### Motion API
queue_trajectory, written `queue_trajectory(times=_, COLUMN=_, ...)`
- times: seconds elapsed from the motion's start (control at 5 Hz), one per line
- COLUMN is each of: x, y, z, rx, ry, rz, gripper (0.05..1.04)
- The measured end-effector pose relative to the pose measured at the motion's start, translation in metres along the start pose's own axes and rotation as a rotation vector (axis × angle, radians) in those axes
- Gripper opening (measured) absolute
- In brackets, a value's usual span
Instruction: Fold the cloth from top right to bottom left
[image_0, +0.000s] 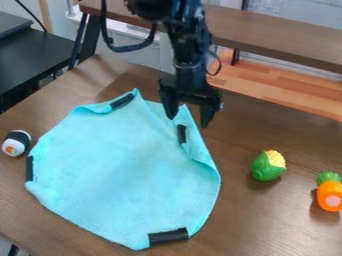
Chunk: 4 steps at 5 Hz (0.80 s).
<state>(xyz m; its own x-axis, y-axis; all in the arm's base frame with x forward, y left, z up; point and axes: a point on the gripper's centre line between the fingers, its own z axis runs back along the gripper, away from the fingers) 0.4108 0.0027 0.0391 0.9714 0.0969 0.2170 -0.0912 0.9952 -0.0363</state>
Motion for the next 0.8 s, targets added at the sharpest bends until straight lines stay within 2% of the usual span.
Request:
queue_trajectory(times=0.2, x=0.003, y=0.004, z=-0.003, rx=0.02, ry=-0.017, rz=0.014, gripper=1.0)
queue_trajectory(times=0.8, x=0.002, y=0.015, z=-0.019, rx=0.066, ry=0.006, rz=0.057, gripper=1.0)
